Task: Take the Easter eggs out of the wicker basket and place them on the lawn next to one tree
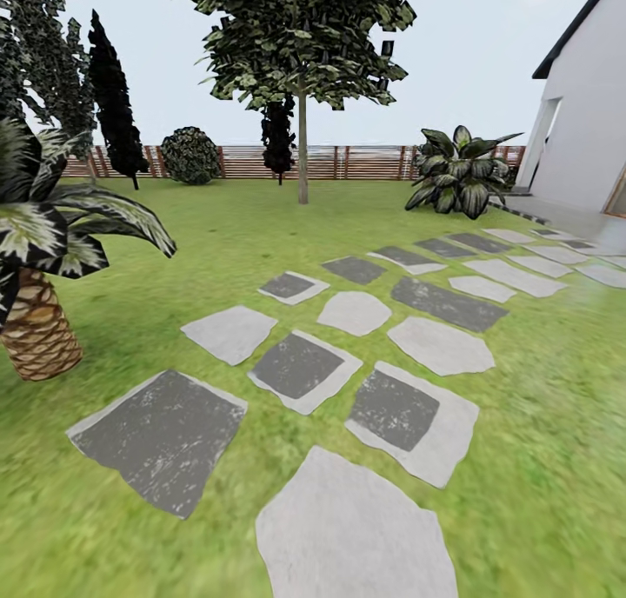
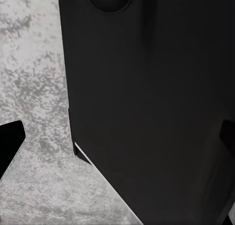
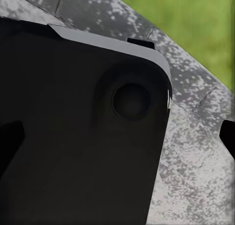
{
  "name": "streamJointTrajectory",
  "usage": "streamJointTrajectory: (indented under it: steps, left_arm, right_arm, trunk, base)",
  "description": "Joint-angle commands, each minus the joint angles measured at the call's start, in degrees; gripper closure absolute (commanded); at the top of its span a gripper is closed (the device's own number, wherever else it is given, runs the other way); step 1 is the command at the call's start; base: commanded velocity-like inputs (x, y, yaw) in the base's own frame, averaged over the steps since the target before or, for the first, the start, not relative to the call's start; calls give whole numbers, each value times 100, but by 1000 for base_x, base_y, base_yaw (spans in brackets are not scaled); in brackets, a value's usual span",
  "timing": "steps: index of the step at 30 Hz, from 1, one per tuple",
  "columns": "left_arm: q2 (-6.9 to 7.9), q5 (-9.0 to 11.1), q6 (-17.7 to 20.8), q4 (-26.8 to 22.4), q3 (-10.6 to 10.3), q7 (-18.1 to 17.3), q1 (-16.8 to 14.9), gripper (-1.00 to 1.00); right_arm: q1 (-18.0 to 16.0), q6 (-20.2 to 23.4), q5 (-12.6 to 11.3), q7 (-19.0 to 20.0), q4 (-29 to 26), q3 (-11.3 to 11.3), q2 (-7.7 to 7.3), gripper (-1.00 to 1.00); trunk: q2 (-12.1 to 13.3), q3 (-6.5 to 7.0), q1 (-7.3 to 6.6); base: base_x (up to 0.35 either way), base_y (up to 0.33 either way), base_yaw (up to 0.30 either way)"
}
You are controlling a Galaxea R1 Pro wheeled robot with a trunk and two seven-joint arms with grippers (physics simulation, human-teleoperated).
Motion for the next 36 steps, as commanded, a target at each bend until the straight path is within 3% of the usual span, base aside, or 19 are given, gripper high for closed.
streamJointTrajectory:
  steps: [1,36]
  left_arm:
    - [-1,2,-3,-5,4,6,0,-100]
    - [-1,1,-3,-5,4,6,0,-100]
  right_arm:
    - [-3,-15,23,1,4,13,-1,-100]
    - [1,-15,23,1,4,13,-1,-100]
  trunk:
    - [-2,-5,3]
    - [-2,-5,3]
  base:
    - [323,0,0]
    - [323,0,0]
